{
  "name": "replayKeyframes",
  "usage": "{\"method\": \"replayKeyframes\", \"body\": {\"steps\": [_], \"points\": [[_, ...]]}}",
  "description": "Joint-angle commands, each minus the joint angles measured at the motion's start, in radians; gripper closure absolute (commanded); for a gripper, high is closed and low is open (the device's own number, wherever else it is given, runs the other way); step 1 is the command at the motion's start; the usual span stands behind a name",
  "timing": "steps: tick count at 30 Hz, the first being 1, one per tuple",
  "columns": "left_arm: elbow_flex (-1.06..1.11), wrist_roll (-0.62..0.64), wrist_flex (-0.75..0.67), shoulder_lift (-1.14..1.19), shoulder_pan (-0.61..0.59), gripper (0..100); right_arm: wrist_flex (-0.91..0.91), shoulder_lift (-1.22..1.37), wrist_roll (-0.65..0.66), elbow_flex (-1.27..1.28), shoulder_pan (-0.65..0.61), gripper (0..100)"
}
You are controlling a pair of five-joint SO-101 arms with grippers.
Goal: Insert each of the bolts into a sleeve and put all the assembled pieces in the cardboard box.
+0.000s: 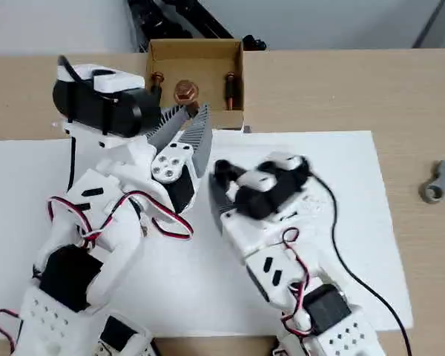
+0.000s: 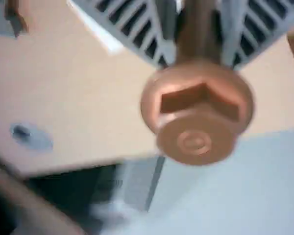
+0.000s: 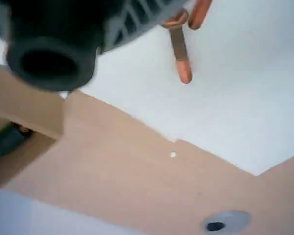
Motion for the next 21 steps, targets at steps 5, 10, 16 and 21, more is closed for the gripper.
{"method": "replayKeyframes", "body": {"steps": [5, 10, 16, 21], "points": [[-0.070, 0.006, 0.112, 0.034, 0.005, 99, -0.028, -0.016, 0.031, -0.009, -0.045, 99.5], [-0.143, 0.006, 0.207, 0.035, 0.005, 99, -0.028, -0.016, 0.031, -0.009, -0.045, 99.5], [-0.249, 0.008, 0.311, 0.037, 0.032, 99, -0.028, -0.016, 0.031, -0.008, -0.045, 99.5], [-0.252, 0.008, 0.331, 0.038, 0.069, 97, -0.025, -0.016, 0.031, -0.008, -0.045, 99.5]]}}
